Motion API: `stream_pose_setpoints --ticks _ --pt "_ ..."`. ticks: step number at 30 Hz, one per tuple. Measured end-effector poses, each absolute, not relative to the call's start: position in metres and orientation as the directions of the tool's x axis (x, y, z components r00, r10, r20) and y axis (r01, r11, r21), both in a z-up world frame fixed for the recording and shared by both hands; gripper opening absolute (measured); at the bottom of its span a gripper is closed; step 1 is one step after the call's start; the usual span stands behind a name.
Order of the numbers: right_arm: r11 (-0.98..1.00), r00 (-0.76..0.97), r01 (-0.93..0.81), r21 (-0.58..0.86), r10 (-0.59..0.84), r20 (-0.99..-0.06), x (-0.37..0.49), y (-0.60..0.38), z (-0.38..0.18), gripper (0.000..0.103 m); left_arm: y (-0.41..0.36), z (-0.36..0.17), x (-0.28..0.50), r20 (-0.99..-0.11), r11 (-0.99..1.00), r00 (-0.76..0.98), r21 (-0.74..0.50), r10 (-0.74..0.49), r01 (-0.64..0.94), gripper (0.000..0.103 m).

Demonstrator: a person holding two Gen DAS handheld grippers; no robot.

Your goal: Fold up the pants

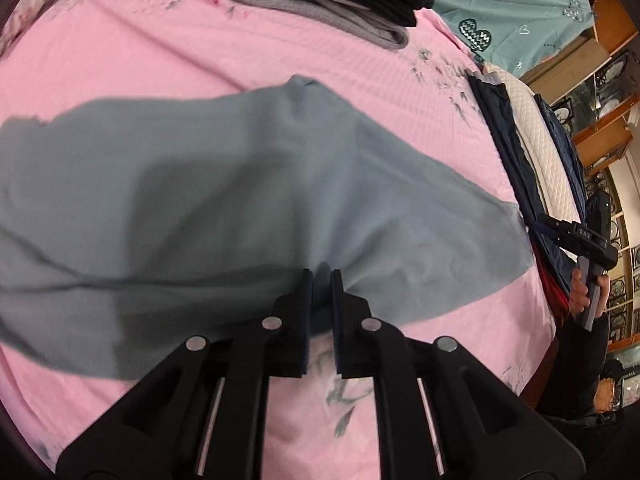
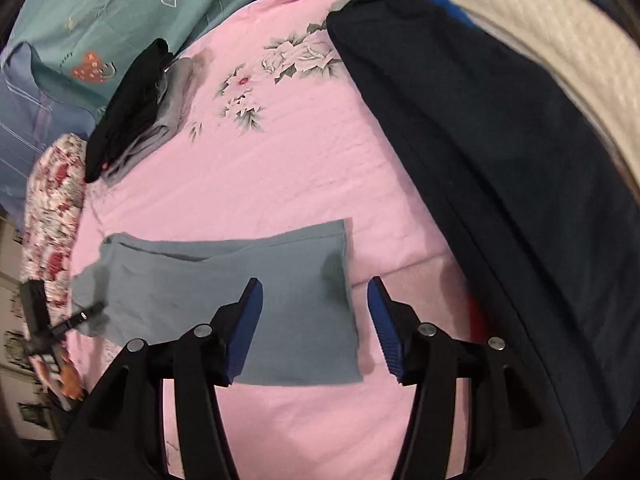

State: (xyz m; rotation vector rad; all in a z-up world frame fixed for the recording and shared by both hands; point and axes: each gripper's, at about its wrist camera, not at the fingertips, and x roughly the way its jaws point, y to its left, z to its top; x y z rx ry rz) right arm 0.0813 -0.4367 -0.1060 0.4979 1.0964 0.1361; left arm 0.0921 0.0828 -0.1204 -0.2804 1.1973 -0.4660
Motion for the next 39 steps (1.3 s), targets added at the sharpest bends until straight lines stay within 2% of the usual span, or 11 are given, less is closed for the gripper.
stream_pose_setpoints --ticks 9,12,15,17,19,20,24,30,32,34,39 --pt "0.887 0.366 0.09 0.453 0.394 -0.843 0.1 -0.431 -0.138 0.055 0.096 -0.12 0.079 -0.815 0.868 0.3 -0.469 -0.496 0.162 0.01" --pt "0.868 0.386 0.082 0.49 0.426 -0.818 0.096 -0.434 -0.14 0.056 0.095 -0.12 0.083 -0.817 0.869 0.296 -0.471 -0.495 0.154 0.01" --pt "0.759 0.339 0.073 0.647 0.591 -0.732 0.099 -0.43 -0.151 0.047 0.093 -0.12 0.083 -0.82 0.873 0.299 -0.462 -0.488 0.156 0.01" --pt "0.784 0.347 0.051 0.619 0.567 -0.747 0.101 -0.422 -0.148 0.047 0.091 -0.119 0.083 -0.823 0.877 0.303 -0.453 -0.48 0.158 0.01" --pt "0.777 0.349 0.056 0.627 0.573 -0.741 0.101 -0.42 -0.148 0.032 0.086 -0.116 0.082 -0.836 0.889 0.302 -0.431 -0.459 0.158 0.01" --pt "0.764 0.33 0.056 0.643 0.594 -0.734 0.102 -0.417 -0.151 0.005 0.082 -0.113 0.081 -0.841 0.895 0.304 -0.416 -0.447 0.164 0.01" --pt "0.847 0.368 0.016 0.531 0.489 -0.791 0.099 -0.394 -0.136 0.004 0.054 -0.086 0.078 -0.816 0.871 0.311 -0.427 -0.487 0.244 0.011" --pt "0.836 0.457 0.0 0.548 0.487 -0.744 0.09 -0.377 -0.089 0.004 -0.051 -0.067 0.094 -0.78 0.785 0.237 -0.456 -0.579 0.418 0.021" --pt "0.833 0.478 -0.019 0.553 0.494 -0.727 0.088 -0.368 -0.074 0.004 -0.089 -0.079 0.101 -0.79 0.764 0.182 -0.464 -0.586 0.449 0.021" --pt "0.824 0.497 -0.033 0.565 0.504 -0.706 0.086 -0.361 -0.062 0.004 -0.121 -0.094 0.106 -0.806 0.75 0.133 -0.459 -0.577 0.475 0.012" --pt "0.822 0.504 -0.038 0.569 0.507 -0.699 0.091 -0.342 -0.054 0.004 -0.149 -0.12 0.106 -0.84 0.763 0.107 -0.419 -0.531 0.492 0.01"
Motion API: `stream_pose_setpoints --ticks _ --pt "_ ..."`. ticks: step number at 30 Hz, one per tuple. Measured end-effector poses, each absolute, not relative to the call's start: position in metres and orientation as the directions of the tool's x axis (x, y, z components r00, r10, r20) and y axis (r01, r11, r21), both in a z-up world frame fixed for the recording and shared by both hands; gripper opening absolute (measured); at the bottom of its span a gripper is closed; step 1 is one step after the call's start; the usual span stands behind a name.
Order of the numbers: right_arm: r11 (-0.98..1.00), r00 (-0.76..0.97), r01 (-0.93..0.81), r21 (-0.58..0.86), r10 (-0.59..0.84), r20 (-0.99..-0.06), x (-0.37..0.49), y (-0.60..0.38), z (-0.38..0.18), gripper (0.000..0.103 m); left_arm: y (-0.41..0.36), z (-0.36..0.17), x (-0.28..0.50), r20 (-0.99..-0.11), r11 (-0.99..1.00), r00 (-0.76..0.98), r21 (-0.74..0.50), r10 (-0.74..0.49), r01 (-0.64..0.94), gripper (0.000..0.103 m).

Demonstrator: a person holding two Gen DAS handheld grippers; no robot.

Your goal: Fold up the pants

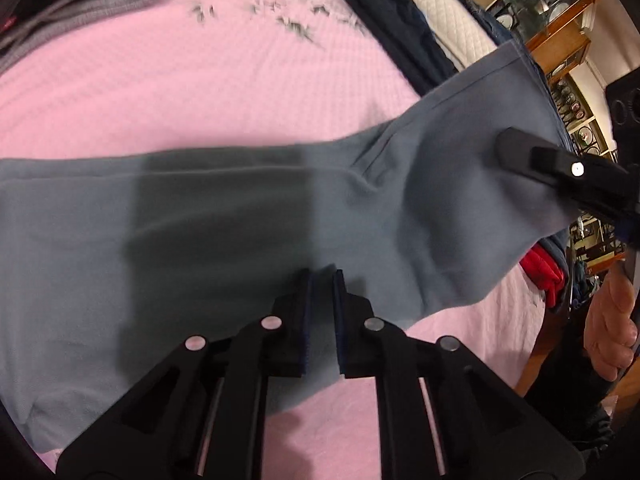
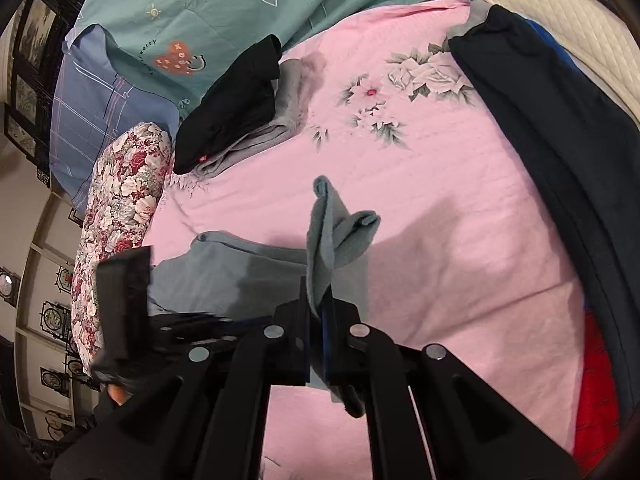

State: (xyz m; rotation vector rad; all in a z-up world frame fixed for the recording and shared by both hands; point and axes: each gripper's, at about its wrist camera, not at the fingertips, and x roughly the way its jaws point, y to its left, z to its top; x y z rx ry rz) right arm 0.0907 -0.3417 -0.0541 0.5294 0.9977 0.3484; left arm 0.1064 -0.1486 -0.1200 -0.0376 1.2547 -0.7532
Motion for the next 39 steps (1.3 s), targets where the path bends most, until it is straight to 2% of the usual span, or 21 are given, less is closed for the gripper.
stream_pose_setpoints --ticks 3,7,10,14,18,23,28,29,30,32,35,39 --pt "0.819 0.483 -0.022 0.574 0.511 -0.711 0.097 -0.336 -0.062 0.004 -0.127 -0.106 0.105 -0.809 0.75 0.113 -0.47 -0.577 0.466 0.011" --pt "0.815 0.469 -0.017 0.579 0.518 -0.715 0.1 -0.332 -0.066 0.004 -0.065 -0.076 0.103 -0.751 0.773 0.254 -0.494 -0.61 0.398 0.015" --pt "0.821 0.464 -0.027 0.57 0.515 -0.721 0.104 -0.322 -0.064 0.004 -0.002 -0.061 0.1 -0.724 0.816 0.378 -0.487 -0.577 0.312 0.019" --pt "0.821 0.445 -0.075 0.566 0.535 -0.718 0.111 -0.293 -0.058 0.004 0.071 -0.056 0.089 -0.728 0.876 0.495 -0.446 -0.475 0.185 0.023" --pt "0.826 0.41 -0.176 0.535 0.555 -0.723 0.129 -0.234 -0.046 0.004 0.113 -0.072 0.097 -0.747 0.87 0.462 -0.475 -0.477 0.131 0.025" --pt "0.85 0.323 -0.257 0.46 0.524 -0.788 0.164 -0.141 -0.059 0.004 0.137 -0.093 0.1 -0.76 0.877 0.459 -0.471 -0.46 0.099 0.029" --pt "0.894 0.252 -0.291 0.341 0.415 -0.874 0.181 -0.068 -0.089 0.004 0.159 -0.12 0.114 -0.795 0.889 0.423 -0.455 -0.435 0.059 0.031" --pt "0.904 0.247 -0.293 0.311 0.386 -0.889 0.184 -0.06 -0.095 0.008 0.161 -0.121 0.115 -0.787 0.884 0.428 -0.464 -0.444 0.063 0.033" --pt "0.909 0.225 -0.293 0.297 0.368 -0.902 0.187 -0.053 -0.102 0.015 0.163 -0.122 0.116 -0.785 0.881 0.427 -0.468 -0.449 0.066 0.033" --pt "0.892 0.157 -0.286 0.349 0.403 -0.901 0.192 -0.049 -0.108 0.03 0.164 -0.123 0.118 -0.781 0.878 0.428 -0.473 -0.455 0.07 0.033" --pt "0.84 0.169 -0.266 0.473 0.524 -0.835 0.19 -0.065 -0.081 0.032 0.168 -0.125 0.118 -0.773 0.868 0.427 -0.491 -0.47 0.067 0.033" --pt "0.878 0.309 -0.286 0.385 0.465 -0.83 0.177 -0.084 -0.049 0.033 0.168 -0.125 0.118 -0.769 0.865 0.427 -0.497 -0.476 0.068 0.033"
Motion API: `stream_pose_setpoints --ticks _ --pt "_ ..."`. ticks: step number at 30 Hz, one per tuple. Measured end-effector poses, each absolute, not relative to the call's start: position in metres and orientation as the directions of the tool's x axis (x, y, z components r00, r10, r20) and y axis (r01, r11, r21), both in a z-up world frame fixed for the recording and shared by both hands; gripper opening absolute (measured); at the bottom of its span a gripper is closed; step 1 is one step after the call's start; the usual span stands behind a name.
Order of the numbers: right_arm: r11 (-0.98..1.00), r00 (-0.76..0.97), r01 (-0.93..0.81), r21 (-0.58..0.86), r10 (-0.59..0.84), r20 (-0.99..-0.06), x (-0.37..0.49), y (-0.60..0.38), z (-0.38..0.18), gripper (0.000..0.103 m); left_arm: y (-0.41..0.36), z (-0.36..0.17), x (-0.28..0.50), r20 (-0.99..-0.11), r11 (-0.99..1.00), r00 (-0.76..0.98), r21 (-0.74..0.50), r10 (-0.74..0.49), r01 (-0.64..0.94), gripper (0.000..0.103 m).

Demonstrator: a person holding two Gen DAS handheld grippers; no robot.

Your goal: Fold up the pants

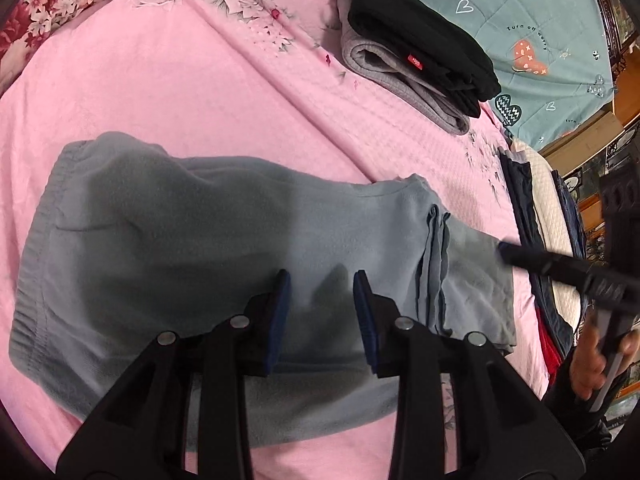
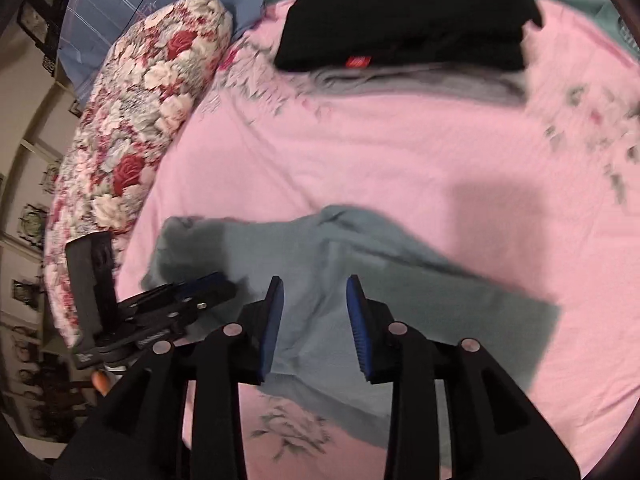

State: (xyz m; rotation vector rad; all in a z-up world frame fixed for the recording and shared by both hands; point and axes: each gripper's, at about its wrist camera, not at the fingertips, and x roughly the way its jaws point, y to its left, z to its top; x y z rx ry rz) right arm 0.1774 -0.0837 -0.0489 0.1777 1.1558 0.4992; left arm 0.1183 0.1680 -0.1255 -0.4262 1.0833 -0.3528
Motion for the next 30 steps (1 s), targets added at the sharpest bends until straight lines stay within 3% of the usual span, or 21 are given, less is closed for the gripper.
stream_pose_setpoints --ticks 2,4,6,8,10,11,12,14,19,24,30 --pt "0.891 0.277 -0.284 0.353 0.429 -0.86 0.172 -0.081 -0.063 0.03 0.167 -0.125 0.119 -0.769 0.866 0.429 -0.495 -0.474 0.07 0.033" --pt "0.884 0.205 -0.305 0.356 0.425 -0.882 0.164 -0.068 -0.087 0.021 0.166 -0.126 0.12 -0.771 0.867 0.425 -0.494 -0.474 0.07 0.037" --pt "0.89 0.168 -0.32 0.326 0.392 -0.905 0.155 -0.052 -0.111 0.02 0.171 -0.122 0.119 -0.759 0.853 0.428 -0.518 -0.49 0.059 0.038" --pt "0.899 0.242 -0.351 0.261 0.356 -0.903 0.145 -0.044 -0.113 0.021 0.181 -0.109 0.107 -0.75 0.859 0.465 -0.51 -0.47 0.047 0.04" --pt "0.894 0.231 -0.35 0.278 0.37 -0.9 0.136 -0.049 -0.102 0.021 0.195 -0.088 0.086 -0.739 0.883 0.529 -0.467 -0.416 0.042 0.053" --pt "0.879 0.234 -0.351 0.323 0.417 -0.878 0.128 -0.056 -0.092 0.022 0.206 -0.075 0.072 -0.731 0.897 0.572 -0.44 -0.372 0.021 0.07" --pt "0.862 0.251 -0.358 0.358 0.459 -0.852 0.12 -0.067 -0.081 0.03 0.218 -0.065 0.059 -0.721 0.906 0.607 -0.423 -0.334 -0.005 0.081" --pt "0.851 0.331 -0.361 0.38 0.499 -0.801 0.098 -0.097 -0.057 0.049 0.244 -0.052 0.036 -0.709 0.909 0.649 -0.411 -0.276 -0.063 0.083" --pt "0.805 0.4 -0.347 0.481 0.59 -0.701 0.041 -0.164 -0.053 0.049 0.289 -0.048 0.037 -0.725 0.885 0.637 -0.443 -0.262 -0.141 0.083" --pt "0.796 0.397 -0.291 0.532 0.606 -0.69 0.015 -0.199 -0.075 0.049 0.302 -0.061 0.086 -0.693 0.837 0.577 -0.547 -0.432 -0.03 0.083" --pt "0.784 0.423 -0.222 0.58 0.613 -0.668 0.0 -0.229 -0.083 0.049 0.303 -0.1 0.14 -0.733 0.833 0.487 -0.554 -0.475 -0.022 0.083"
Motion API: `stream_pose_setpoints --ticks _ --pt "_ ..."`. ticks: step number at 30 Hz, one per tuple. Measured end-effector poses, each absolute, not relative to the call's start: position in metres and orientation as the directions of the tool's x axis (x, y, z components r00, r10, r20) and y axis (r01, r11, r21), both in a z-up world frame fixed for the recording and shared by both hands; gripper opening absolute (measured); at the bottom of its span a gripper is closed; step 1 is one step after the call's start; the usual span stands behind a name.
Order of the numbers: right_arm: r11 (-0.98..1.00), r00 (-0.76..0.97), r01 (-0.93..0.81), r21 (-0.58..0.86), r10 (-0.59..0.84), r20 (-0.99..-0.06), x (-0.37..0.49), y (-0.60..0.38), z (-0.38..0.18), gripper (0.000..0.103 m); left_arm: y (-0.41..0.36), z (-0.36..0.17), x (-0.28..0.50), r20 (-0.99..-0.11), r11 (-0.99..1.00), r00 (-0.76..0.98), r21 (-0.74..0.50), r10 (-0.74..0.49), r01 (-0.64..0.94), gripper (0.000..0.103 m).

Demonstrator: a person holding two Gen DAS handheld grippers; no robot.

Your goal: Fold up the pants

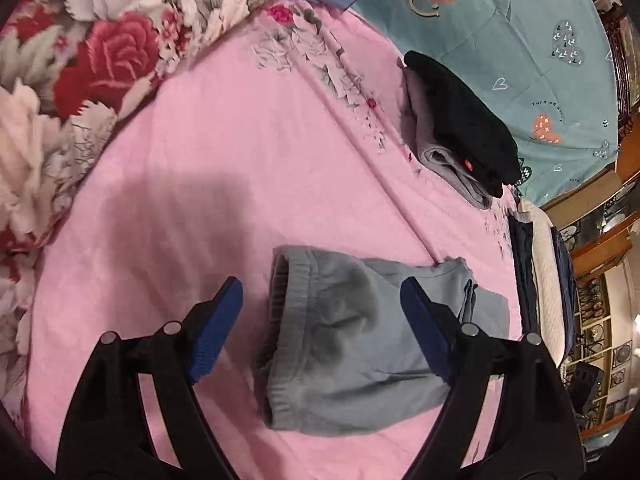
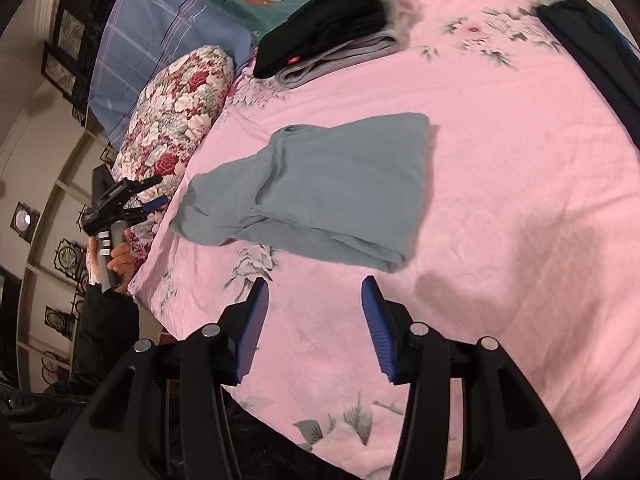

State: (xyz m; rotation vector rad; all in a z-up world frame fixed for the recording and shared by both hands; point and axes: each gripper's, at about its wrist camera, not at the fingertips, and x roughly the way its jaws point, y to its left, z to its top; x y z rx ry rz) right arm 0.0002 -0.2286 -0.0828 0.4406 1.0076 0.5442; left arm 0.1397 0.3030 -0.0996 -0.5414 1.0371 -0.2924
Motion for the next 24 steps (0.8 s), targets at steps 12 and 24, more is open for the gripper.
stream_pose_setpoints --ticks 12,24 --pt "0.79 0.4 -0.222 0.571 0.608 -0.686 0.01 -0.206 -0.079 0.049 0.258 -0.125 0.116 -0.775 0.84 0.331 -0.524 -0.539 0.14 0.084" --pt "0.794 0.364 -0.235 0.561 0.607 -0.707 0.012 -0.187 -0.08 0.049 0.254 -0.128 0.12 -0.743 0.817 0.371 -0.57 -0.557 0.087 0.022"
